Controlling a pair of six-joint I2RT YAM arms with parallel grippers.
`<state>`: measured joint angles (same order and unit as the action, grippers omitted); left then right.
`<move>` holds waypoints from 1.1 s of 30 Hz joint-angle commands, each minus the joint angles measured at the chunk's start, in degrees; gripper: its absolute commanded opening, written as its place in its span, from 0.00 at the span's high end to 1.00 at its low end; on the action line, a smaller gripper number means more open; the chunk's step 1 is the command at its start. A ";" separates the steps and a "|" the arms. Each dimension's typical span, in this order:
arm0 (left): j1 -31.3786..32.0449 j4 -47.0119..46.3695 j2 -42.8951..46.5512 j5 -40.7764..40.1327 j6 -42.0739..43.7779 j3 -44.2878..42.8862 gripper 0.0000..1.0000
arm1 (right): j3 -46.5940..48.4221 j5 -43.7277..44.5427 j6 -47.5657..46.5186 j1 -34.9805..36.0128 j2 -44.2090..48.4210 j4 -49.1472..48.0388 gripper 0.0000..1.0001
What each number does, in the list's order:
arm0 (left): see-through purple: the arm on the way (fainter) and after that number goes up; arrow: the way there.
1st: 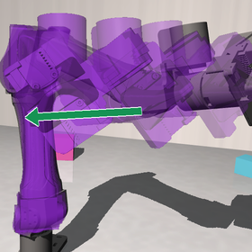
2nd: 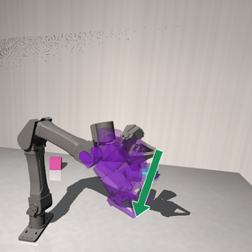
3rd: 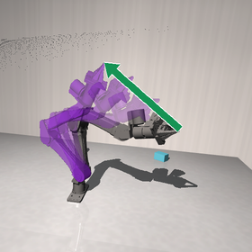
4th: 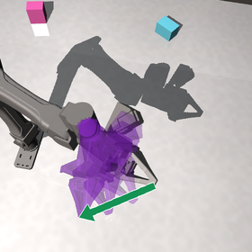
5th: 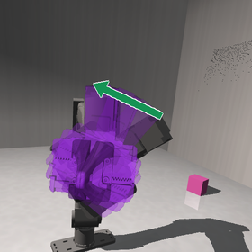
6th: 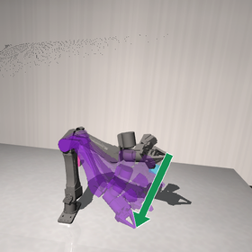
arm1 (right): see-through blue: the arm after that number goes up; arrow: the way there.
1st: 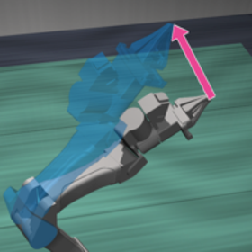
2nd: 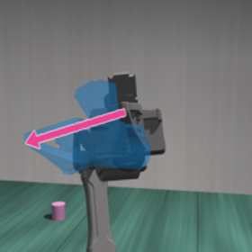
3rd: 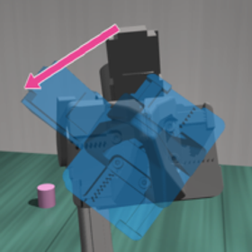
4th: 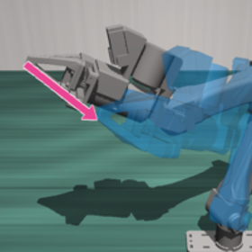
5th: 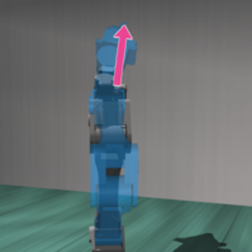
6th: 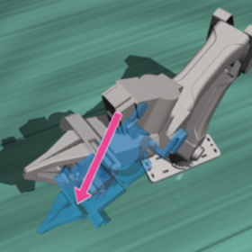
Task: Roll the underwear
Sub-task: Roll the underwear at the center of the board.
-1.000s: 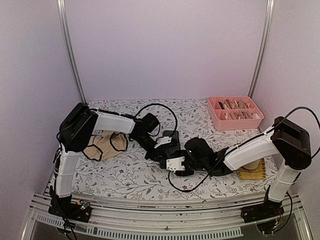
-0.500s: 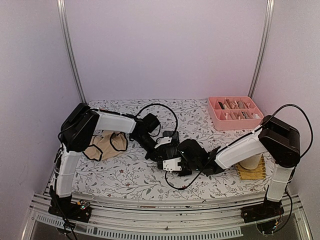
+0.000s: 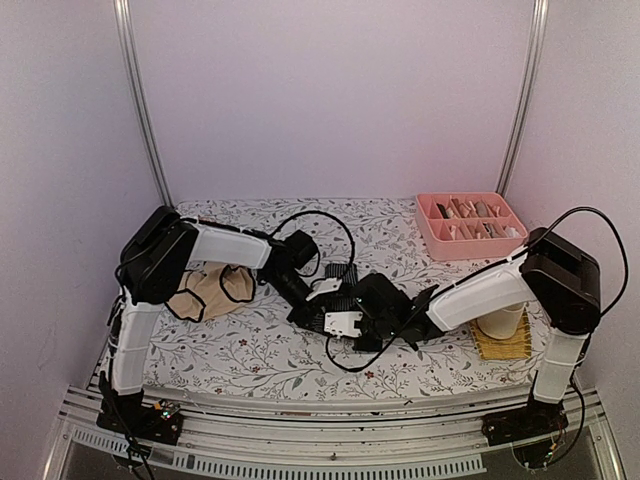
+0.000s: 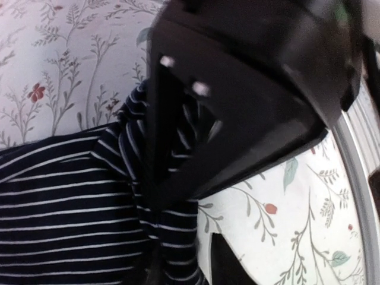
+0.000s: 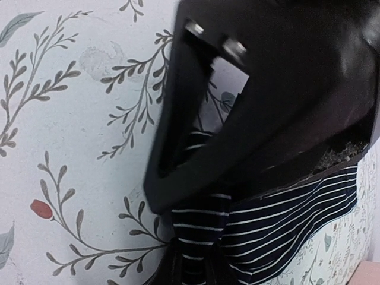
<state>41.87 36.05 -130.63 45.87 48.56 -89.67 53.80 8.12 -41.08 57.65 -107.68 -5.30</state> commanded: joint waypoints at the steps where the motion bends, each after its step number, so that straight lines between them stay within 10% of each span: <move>1: 1.29 -0.66 0.74 -5.42 -0.59 4.99 0.52 | 1.62 -5.77 9.71 -0.47 0.74 13.26 0.93; 6: 0.34 -11.11 8.19 -7.82 -4.82 10.96 0.02 | 4.22 -10.95 16.95 -0.32 0.87 18.85 0.93; 19: -2.15 -45.40 23.51 -9.38 -12.78 35.12 0.02 | 7.97 -24.19 27.63 -5.49 -3.05 23.63 0.93; 33: 6.75 -56.94 28.56 -23.05 -3.40 44.92 0.15 | 11.39 -47.61 31.14 -13.56 -8.70 26.96 0.92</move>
<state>44.86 -15.40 -103.70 29.19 40.73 -46.57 64.90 -31.79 -11.49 45.65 -112.29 14.92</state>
